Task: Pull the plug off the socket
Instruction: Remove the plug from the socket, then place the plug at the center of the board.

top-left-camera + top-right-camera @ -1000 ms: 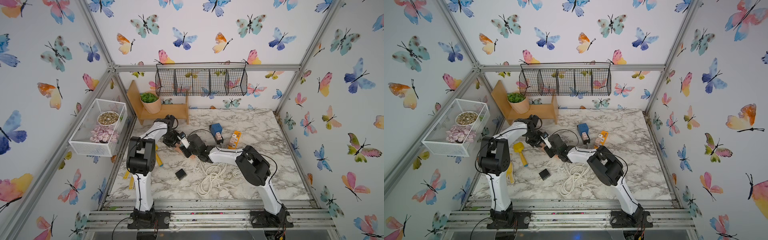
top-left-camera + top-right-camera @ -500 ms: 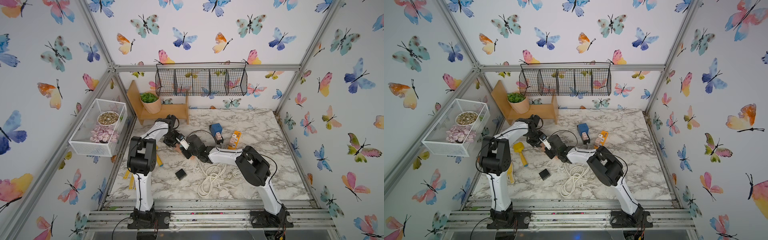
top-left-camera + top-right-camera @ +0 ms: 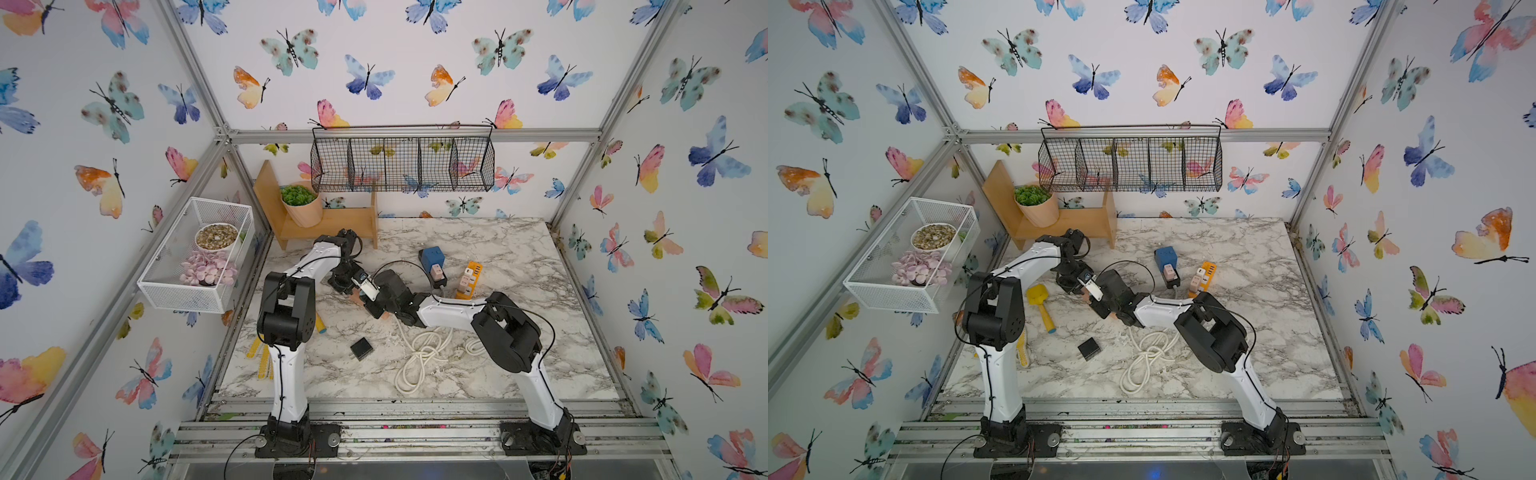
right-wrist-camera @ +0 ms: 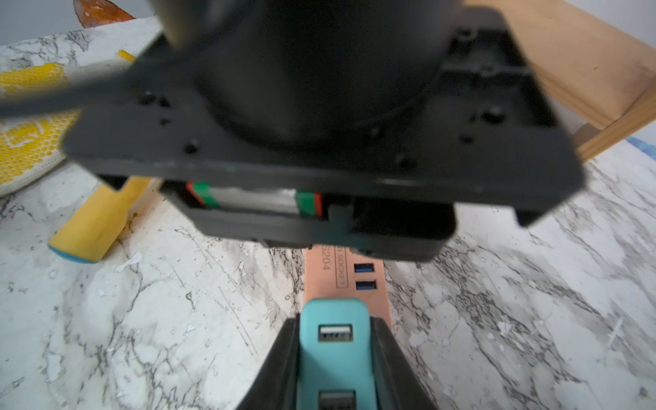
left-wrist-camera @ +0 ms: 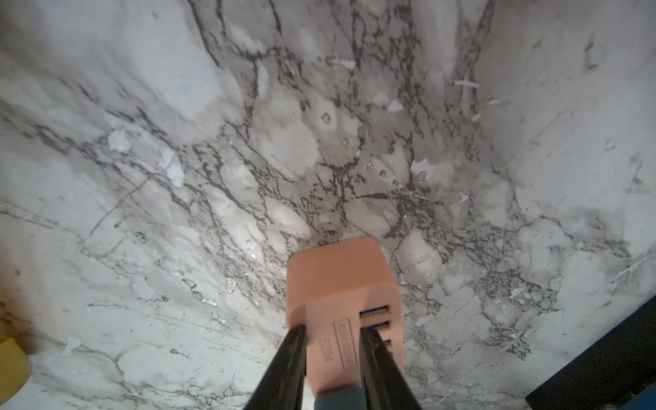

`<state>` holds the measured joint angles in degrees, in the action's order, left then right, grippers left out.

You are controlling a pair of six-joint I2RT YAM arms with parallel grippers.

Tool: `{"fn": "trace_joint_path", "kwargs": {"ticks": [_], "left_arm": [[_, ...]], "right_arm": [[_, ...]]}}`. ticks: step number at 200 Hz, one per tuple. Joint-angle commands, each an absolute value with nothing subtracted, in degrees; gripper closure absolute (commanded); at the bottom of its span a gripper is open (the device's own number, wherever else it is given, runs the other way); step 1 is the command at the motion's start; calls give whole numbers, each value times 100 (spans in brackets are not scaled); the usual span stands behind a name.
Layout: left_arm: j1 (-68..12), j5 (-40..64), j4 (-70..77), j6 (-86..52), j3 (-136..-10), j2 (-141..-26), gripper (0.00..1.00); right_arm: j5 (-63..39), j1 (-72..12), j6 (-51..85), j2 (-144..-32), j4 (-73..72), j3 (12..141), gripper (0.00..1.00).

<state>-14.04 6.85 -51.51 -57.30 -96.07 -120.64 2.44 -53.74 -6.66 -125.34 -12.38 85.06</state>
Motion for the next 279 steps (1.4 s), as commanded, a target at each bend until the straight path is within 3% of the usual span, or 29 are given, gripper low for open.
{"fn": "trace_joint_path", "kwargs": {"ticks": [1,79,128,157,198,279], "left_arm": [[-1467,494,-5451,-5786,-9299,-12665,70],[-1484,596,-5401,-5762,-9410,-12650,70],[-1483,727,-5370,-5613,-9692,-12566,66],[-1482,813,-5370,-5525,-9855,-12570,65],[-1483,826,-5377,-5458,-9810,-12541,64],[-1485,862,-5318,-5449,-9697,-12494,64]], "right_arm": [[339,-5243,-604,-12068,-1360,8477,98],[-204,-5131,274,-11379,-1448,8004,97],[-1420,-5133,2611,-10789,-1413,7422,98],[-1853,-5141,4080,-10464,-2530,6510,98],[-2010,-5253,4967,-10756,-3212,6260,98],[-1913,-5719,5300,-11930,-2860,7057,98]]}}
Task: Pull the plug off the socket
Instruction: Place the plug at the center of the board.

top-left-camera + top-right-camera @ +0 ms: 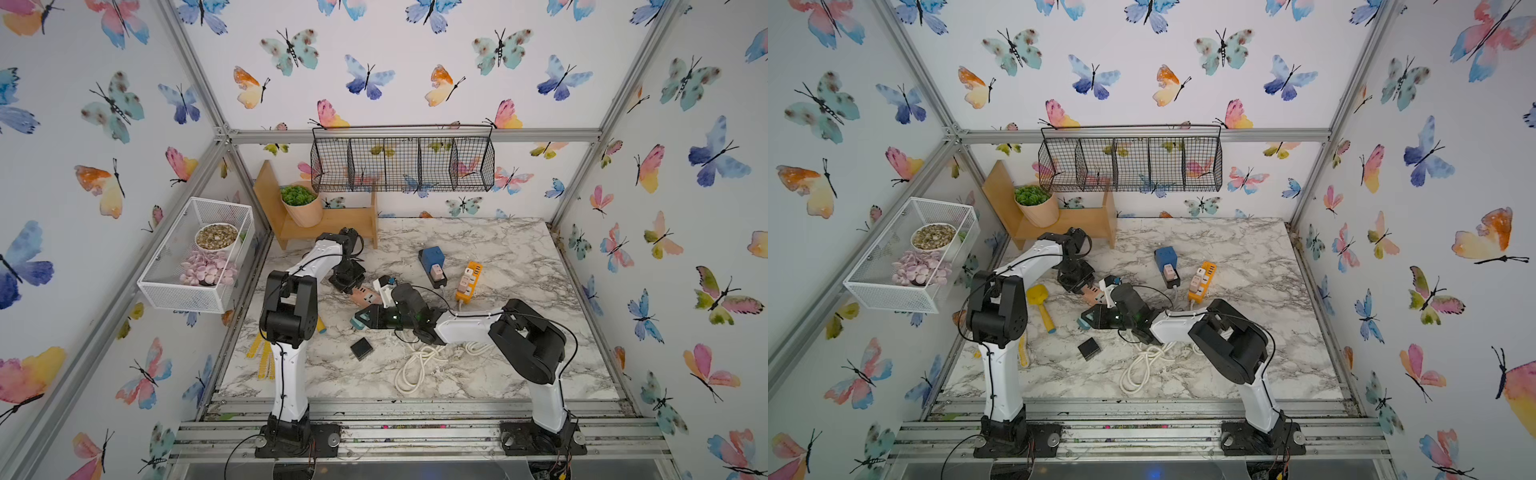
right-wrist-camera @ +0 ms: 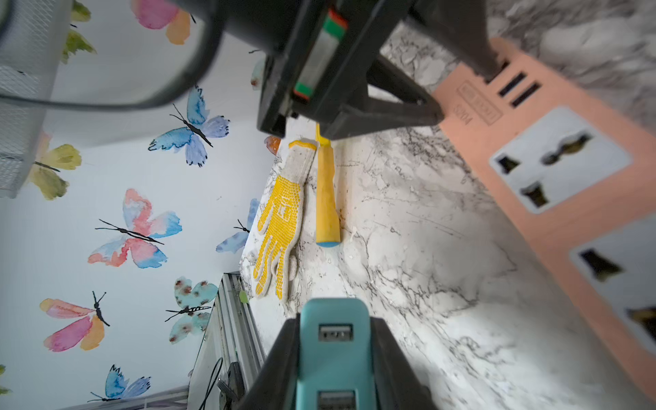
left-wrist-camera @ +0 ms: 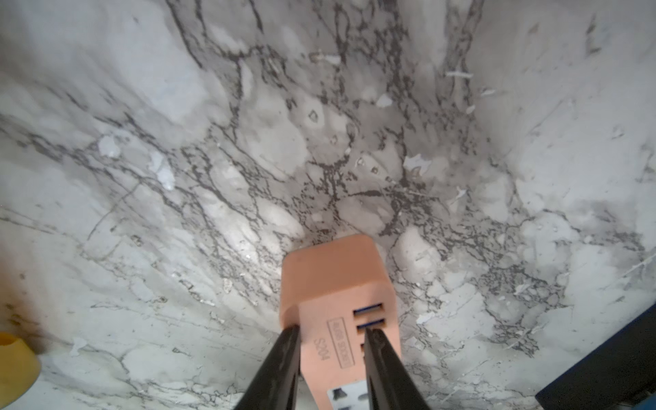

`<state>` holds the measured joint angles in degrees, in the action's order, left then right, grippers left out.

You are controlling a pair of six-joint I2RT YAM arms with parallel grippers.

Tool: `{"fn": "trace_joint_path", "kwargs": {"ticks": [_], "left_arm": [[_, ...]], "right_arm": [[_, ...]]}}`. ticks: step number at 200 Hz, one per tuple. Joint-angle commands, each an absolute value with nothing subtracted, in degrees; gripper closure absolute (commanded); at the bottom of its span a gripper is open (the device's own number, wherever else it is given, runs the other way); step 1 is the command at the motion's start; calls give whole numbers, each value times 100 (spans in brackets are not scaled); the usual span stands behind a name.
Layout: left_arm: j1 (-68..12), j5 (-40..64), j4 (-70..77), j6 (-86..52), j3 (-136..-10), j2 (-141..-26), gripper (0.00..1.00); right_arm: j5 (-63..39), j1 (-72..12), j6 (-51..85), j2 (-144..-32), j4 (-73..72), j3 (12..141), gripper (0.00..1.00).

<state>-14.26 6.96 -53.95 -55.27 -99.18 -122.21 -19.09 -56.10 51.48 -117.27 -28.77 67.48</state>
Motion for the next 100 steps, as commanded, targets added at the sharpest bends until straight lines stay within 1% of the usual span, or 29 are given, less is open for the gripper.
{"fn": "trace_joint_path", "kwargs": {"ticks": [1,47,62,78,91,100], "left_arm": [[-1481,857,-5318,-5449,-9696,-12496,64],[-1482,879,-5307,-5431,-9686,-12481,64],[-1480,879,-5307,-5423,-9697,-12478,64],[-1478,888,-5307,-5410,-9712,-12476,64],[-1479,879,-5307,-5412,-9711,-12463,64],[-1485,872,-5309,-5408,-9712,-12454,64]], "right_arm": [[-1906,-5720,5291,-11942,-2845,7066,98],[-1565,-5757,5078,-12330,-2167,7529,98],[-1447,-5765,5038,-12457,-1859,7715,96],[-1367,-5774,5010,-12571,-1643,7856,91],[-1361,-5774,5001,-12675,-1456,7971,84],[-1368,-5774,5010,-12738,-1333,8038,77]]}}
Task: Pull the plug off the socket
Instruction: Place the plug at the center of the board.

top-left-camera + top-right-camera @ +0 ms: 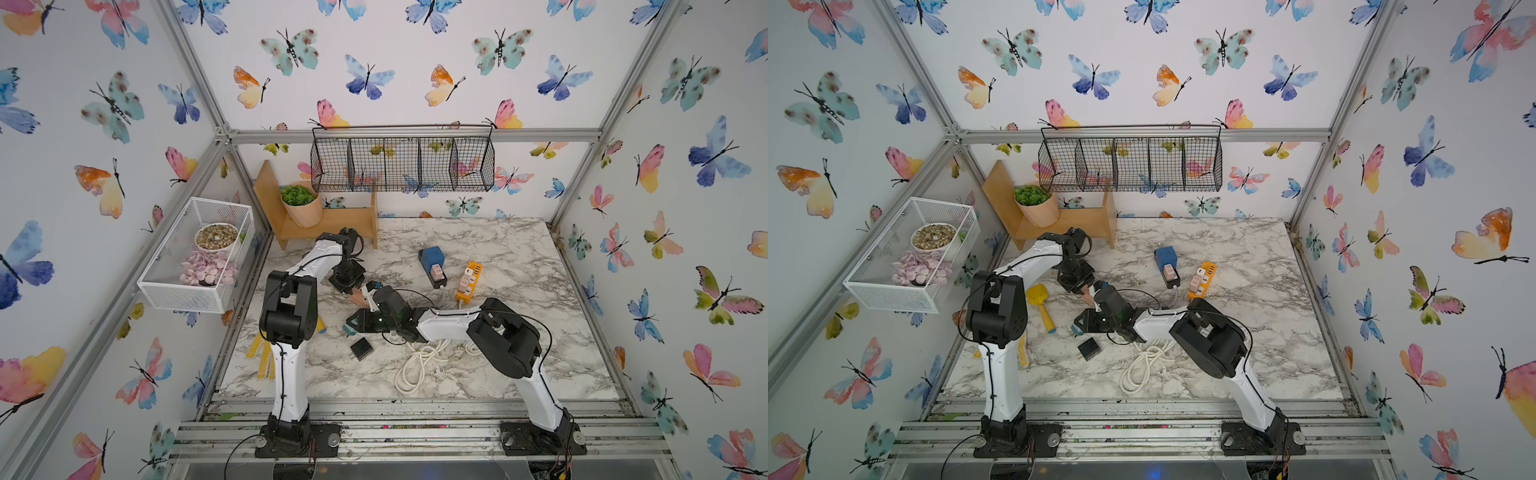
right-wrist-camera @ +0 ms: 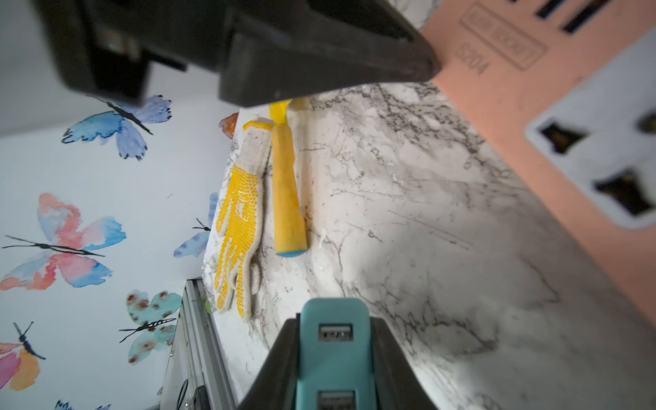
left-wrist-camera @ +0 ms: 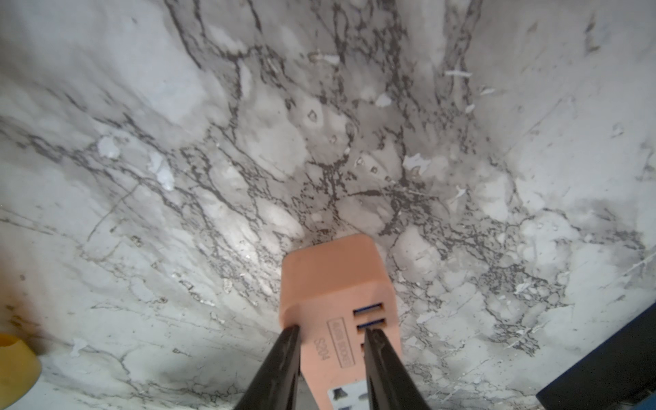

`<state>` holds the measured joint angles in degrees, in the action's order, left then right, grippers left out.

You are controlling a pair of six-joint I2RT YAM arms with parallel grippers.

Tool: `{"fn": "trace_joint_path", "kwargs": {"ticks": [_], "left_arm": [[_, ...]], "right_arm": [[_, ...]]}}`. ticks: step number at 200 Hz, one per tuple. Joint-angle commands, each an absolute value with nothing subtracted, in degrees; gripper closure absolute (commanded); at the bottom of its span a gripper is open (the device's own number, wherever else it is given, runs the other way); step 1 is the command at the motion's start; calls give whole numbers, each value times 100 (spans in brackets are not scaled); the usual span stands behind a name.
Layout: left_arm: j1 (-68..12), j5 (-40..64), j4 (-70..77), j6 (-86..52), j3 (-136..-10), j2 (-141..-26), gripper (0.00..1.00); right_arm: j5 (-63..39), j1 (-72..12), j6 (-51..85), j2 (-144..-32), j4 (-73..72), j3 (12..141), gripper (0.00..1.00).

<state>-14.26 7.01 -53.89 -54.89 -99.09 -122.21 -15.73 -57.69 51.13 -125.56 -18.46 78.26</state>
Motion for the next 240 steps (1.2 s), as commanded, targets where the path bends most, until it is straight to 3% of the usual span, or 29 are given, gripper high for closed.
{"fn": "trace_joint_path", "kwargs": {"ticks": [1,38,71,142,202,240], "left_arm": [[-1485,871,-5309,-5411,-9712,-12454,64],[-1483,836,-5295,-5396,-9694,-12397,64],[-1485,844,-5291,-5379,-9712,-12376,64],[-1484,792,-5282,-5300,-9780,-12174,59],[-1478,783,-5322,-5219,-10015,-11919,47],[-1498,934,-5320,-5203,-10058,-11504,41]], "right_arm": [[-1370,-5774,5014,-12745,-1326,8045,77],[-1177,-5783,5011,-12711,-1035,8104,52],[-997,-5783,4875,-12544,-805,8190,44],[-520,-5775,4562,-11973,-55,8443,39],[-18,-5719,4317,-11380,516,8539,36],[674,-5574,4014,-10570,1029,7916,36]]}}
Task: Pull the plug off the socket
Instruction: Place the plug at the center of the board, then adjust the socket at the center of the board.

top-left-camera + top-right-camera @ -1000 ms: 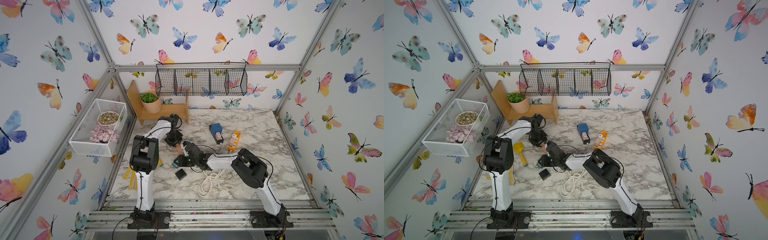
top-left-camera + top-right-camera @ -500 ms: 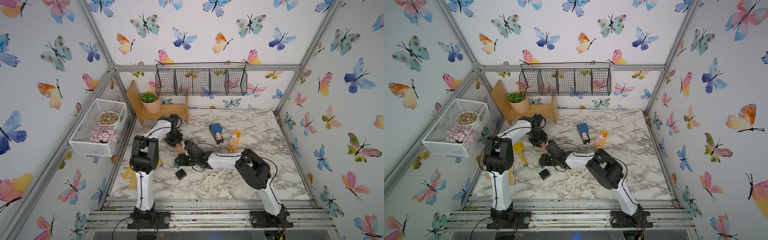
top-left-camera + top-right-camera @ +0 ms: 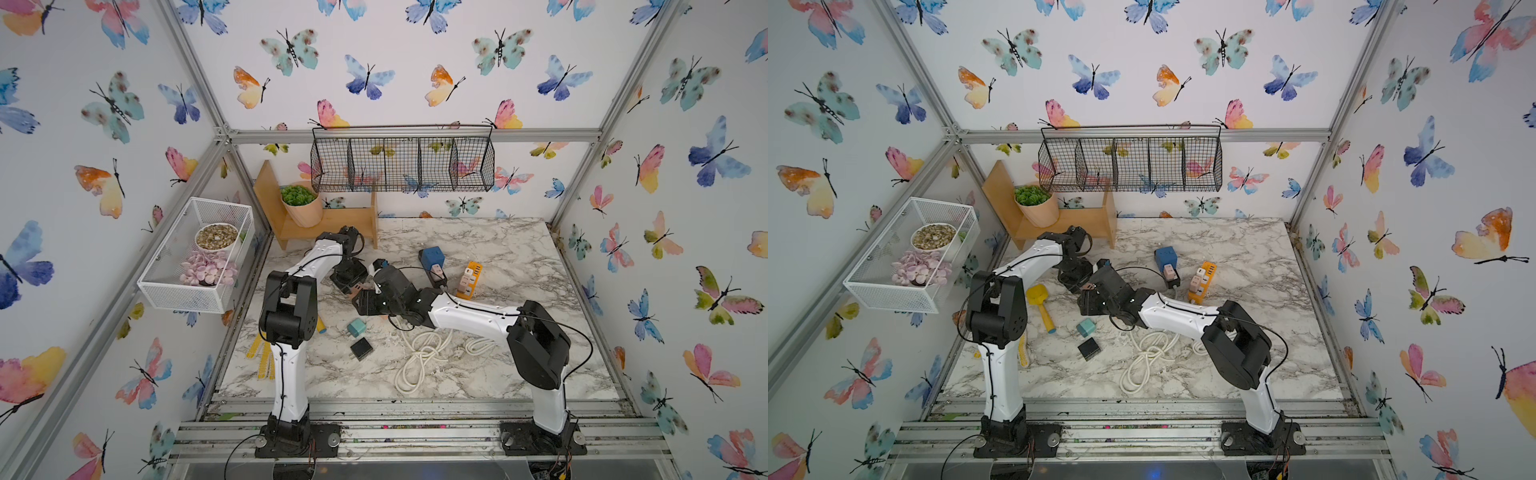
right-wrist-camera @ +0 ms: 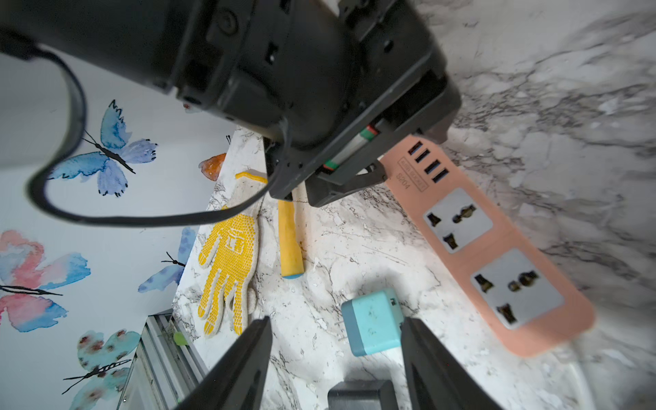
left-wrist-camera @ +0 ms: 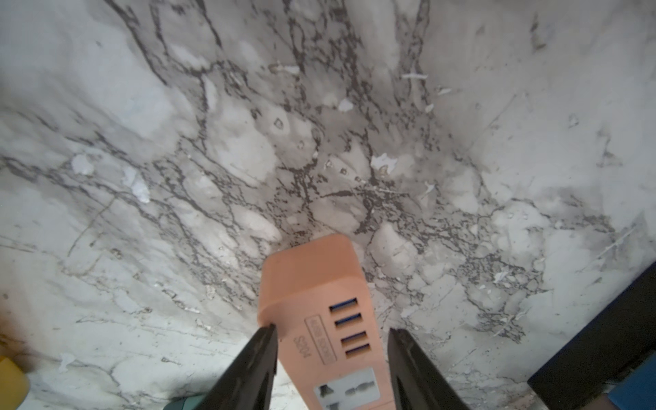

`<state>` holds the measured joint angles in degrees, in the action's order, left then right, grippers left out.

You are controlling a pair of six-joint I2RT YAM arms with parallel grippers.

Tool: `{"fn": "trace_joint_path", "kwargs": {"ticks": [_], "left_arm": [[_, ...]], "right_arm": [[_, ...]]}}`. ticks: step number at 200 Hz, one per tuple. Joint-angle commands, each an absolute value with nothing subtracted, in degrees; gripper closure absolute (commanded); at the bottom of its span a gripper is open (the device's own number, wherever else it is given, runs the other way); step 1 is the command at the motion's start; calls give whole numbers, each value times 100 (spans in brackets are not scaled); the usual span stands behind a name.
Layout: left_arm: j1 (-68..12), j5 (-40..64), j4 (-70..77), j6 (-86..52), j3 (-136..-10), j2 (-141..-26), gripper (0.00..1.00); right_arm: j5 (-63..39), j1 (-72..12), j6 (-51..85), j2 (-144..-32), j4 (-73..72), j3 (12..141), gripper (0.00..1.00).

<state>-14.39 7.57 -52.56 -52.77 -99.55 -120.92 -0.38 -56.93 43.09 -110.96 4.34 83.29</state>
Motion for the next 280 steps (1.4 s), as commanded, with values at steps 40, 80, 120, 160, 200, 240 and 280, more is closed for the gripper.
{"fn": "trace_joint_path", "kwargs": {"ticks": [40,80,120,160,200,240,280], "left_arm": [[-1873,1232,-5278,-4813,-9772,-10776,35],[-2633,1539,-4892,-3948,-8628,-9982,36],[-2979,2007,-4281,-3473,-7101,-8993,36],[-2982,1925,-4311,-3270,-6504,-8343,36],[-2984,1968,-4254,-3386,-6194,-8017,37],[-2980,1968,-4263,-3422,-6067,-7806,37],[-2976,1914,-4271,-3437,-6067,-7811,37]], "right_arm": [[1537,-5550,4200,-9656,2556,7136,37],[1437,-5458,5122,-8891,3477,6263,31],[249,-4994,6151,-8433,2631,5178,31],[-288,-4985,6855,-8753,2183,4954,28],[-454,-4834,7446,-8909,1583,4624,32],[-345,-4825,7626,-8925,1885,4899,75],[417,-4825,7578,-8901,2722,6027,98]]}}
